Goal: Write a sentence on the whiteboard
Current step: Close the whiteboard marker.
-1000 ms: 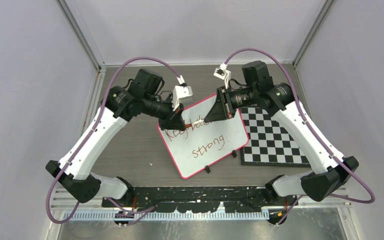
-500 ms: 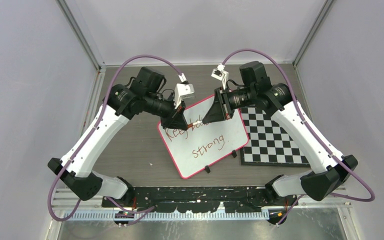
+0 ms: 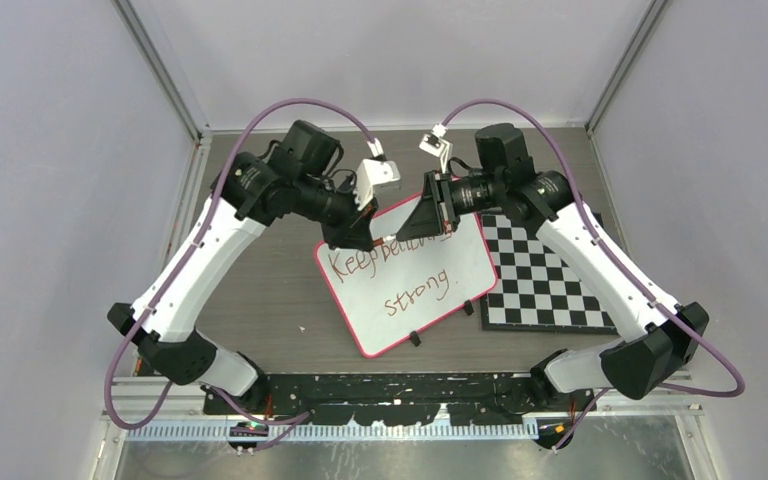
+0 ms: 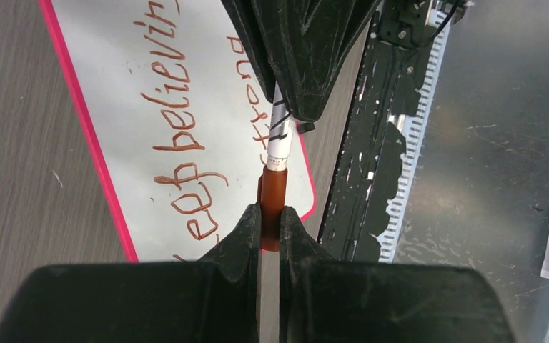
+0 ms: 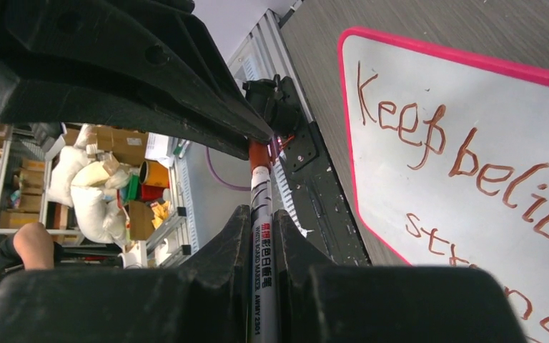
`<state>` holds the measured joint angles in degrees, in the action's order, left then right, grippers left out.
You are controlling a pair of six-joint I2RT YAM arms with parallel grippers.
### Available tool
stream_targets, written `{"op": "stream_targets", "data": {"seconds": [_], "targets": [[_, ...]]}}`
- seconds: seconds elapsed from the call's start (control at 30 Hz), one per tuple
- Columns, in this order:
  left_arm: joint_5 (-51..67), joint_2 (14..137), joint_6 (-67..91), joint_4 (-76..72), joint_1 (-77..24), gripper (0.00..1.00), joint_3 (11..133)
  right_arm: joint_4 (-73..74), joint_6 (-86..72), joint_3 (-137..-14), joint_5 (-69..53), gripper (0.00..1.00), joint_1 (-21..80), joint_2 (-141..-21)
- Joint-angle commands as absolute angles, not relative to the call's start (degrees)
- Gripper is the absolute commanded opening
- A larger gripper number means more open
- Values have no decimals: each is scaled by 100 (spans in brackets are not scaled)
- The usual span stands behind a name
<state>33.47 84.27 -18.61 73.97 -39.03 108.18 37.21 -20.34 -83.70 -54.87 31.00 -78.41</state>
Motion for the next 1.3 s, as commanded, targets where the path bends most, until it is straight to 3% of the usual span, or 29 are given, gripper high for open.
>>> {"op": "stream_targets", "data": {"seconds": [0.0,0.4,0.43,0.53,0.6,0.67,0.83,1.27], "targets": [[3339,8510,-1871,6287,-4366,0,11197,3672,-2281,-8202,-5360,0,3375,-8033],[1942,8777,-2124,6011,-5053,0,11575,3823,-2356,-8328,-5067,0,3541,-8191],[1837,8755,-2239,6070,-5047,2,11578,3823,-2356,-8350,-5082,0,3477,-8167],[1688,8583,-2376,6296,-4994,21,11540,3823,-2353,-8448,-5226,0,3134,-8078],[1899,8407,-2413,6461,-4816,38,11420,3823,-2317,-8507,-5344,0,2878,-8001],[2144,8169,-2432,6524,-4506,49,11213,3816,-2286,-8567,-5454,0,2627,-7933],[3694,7630,-1970,6400,-3252,65,10449,3656,-2293,-8655,-5780,0,2409,-7772],[6629,7479,843,4472,-2654,67,8897,3057,-2544,-8749,-6671,0,2559,-7636]]}}
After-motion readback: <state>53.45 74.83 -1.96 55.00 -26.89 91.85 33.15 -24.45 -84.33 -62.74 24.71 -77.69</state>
